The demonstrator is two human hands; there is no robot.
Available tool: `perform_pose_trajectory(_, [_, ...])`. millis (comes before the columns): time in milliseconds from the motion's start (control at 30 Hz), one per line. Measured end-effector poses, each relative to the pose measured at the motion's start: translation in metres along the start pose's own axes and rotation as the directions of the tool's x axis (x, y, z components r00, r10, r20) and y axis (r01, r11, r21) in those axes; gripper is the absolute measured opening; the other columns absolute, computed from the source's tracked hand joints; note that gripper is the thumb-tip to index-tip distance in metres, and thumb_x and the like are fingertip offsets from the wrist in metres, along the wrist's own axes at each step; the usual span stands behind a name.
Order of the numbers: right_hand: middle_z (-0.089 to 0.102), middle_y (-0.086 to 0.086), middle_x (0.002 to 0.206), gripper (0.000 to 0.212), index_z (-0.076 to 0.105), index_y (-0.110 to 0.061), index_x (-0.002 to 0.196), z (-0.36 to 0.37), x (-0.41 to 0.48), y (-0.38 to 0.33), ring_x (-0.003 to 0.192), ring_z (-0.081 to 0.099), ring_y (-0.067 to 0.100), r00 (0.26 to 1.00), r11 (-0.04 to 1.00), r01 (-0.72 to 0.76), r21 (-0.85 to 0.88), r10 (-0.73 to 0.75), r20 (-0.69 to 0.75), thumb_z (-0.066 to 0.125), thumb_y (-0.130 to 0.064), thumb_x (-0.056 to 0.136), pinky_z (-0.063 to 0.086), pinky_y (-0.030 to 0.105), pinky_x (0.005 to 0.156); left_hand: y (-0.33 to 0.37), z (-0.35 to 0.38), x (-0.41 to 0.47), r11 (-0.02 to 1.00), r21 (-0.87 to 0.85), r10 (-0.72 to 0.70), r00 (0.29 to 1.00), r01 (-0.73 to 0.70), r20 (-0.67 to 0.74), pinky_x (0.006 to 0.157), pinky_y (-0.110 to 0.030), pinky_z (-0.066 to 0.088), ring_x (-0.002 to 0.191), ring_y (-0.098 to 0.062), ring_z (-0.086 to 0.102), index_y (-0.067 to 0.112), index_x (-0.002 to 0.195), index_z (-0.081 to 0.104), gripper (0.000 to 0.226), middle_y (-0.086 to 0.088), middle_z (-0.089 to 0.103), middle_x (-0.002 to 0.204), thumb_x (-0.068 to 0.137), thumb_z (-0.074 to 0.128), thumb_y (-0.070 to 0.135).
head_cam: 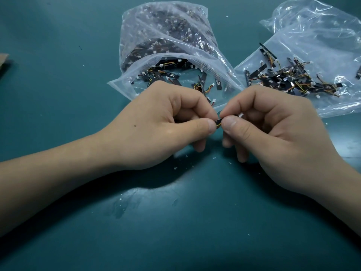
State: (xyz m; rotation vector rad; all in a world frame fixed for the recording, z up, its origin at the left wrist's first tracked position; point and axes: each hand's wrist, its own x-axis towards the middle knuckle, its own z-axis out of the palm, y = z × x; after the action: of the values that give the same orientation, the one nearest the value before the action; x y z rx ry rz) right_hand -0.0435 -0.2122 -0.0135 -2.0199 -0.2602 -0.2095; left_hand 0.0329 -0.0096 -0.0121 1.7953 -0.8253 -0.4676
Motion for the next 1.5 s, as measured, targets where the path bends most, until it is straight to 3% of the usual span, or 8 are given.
perform_pose_trajectory(133, [0.072,0.005,0.079,0.014,0.065,-0.023,0.106,0.0004,-0.0018,-0.0001,0.050,0.063,0.017,1.000,0.998,0.026,0.056,-0.025,-0.012,0.067,-0.014,0.095,0.052,0.026,0.048,0.0005,-0.0019,0.0009,0.999,-0.039,-0.005,1.000,0.004,-0.011,0.051,-0.022,0.040,0.051,-0.016,0.054,0.016,0.090,0.073,0.010,-0.002,0.069,0.060,0.092,0.064,0.021])
perform_pose_trajectory(400, [0.073,-0.005,0.086,0.012,0.062,-0.027,0.097,0.0012,-0.0016,0.0048,0.047,0.061,0.019,0.996,0.995,0.071,-0.068,-0.074,-0.040,0.066,-0.016,0.098,0.048,0.026,0.045,0.0009,-0.0025,0.0018,1.000,-0.023,-0.005,1.000,0.005,-0.007,0.050,-0.024,0.038,0.050,-0.024,0.050,0.018,0.090,0.074,0.012,-0.001,0.068,0.058,0.091,0.064,0.022])
perform_pose_trajectory(600, [0.070,-0.005,0.094,0.006,0.056,-0.031,0.099,0.0024,-0.0006,0.0061,0.048,0.060,0.019,0.995,0.990,0.095,-0.099,-0.098,-0.024,0.057,-0.026,0.101,0.049,0.029,0.047,-0.0006,-0.0040,0.0035,0.998,-0.056,-0.003,0.999,0.001,-0.037,0.050,-0.023,0.039,0.049,-0.014,0.048,0.019,0.088,0.075,0.012,0.000,0.066,0.055,0.091,0.064,0.021])
perform_pose_trajectory(733, [0.065,-0.006,0.094,0.015,0.059,-0.043,0.106,0.0012,-0.0019,0.0062,0.048,0.056,0.032,0.994,0.991,0.098,-0.087,-0.102,-0.048,0.063,-0.030,0.098,0.049,0.048,0.047,-0.0006,-0.0033,0.0032,0.999,-0.054,0.000,0.999,-0.002,-0.037,0.050,-0.024,0.037,0.048,-0.016,0.047,0.018,0.089,0.075,0.011,-0.001,0.067,0.056,0.091,0.065,0.021])
perform_pose_trajectory(933, [0.066,-0.012,0.086,0.014,0.066,-0.031,0.098,0.0026,-0.0014,0.0044,0.046,0.064,0.018,0.993,0.989,0.083,-0.123,-0.092,-0.069,0.067,-0.017,0.099,0.043,0.021,0.043,-0.0005,-0.0033,0.0029,0.999,-0.052,-0.009,0.999,0.007,-0.037,0.049,-0.024,0.036,0.049,-0.016,0.046,0.018,0.090,0.076,0.012,0.000,0.067,0.057,0.091,0.064,0.022])
perform_pose_trajectory(1100, [0.066,-0.008,0.087,0.007,0.063,-0.031,0.097,0.0021,-0.0016,0.0045,0.045,0.059,0.025,0.994,0.990,0.086,-0.116,-0.093,-0.055,0.065,-0.024,0.098,0.044,0.042,0.041,-0.0001,-0.0014,0.0006,1.000,-0.014,-0.003,1.000,0.003,-0.031,0.048,-0.017,0.036,0.047,-0.009,0.047,0.020,0.090,0.075,0.011,-0.001,0.069,0.058,0.092,0.065,0.023])
perform_pose_trajectory(1267, [0.073,-0.006,0.083,0.010,0.063,-0.026,0.093,0.0007,-0.0006,0.0026,0.045,0.060,0.018,0.999,0.999,0.019,-0.033,-0.021,-0.050,0.067,-0.017,0.096,0.049,0.027,0.044,-0.0001,-0.0002,-0.0002,1.000,0.025,0.011,0.999,-0.010,-0.046,0.047,-0.014,0.037,0.046,-0.005,0.049,0.022,0.088,0.074,0.009,0.001,0.071,0.060,0.092,0.067,0.024])
perform_pose_trajectory(1500, [0.075,-0.003,0.075,0.008,0.070,-0.023,0.095,0.0000,0.0006,0.0002,0.045,0.060,0.013,0.999,0.999,-0.033,0.023,0.034,-0.040,0.069,-0.016,0.092,0.049,0.021,0.047,-0.0004,0.0007,0.0003,0.999,0.033,0.001,1.000,0.000,-0.014,0.049,-0.017,0.041,0.049,-0.011,0.054,0.021,0.088,0.074,0.008,0.001,0.073,0.063,0.093,0.068,0.024])
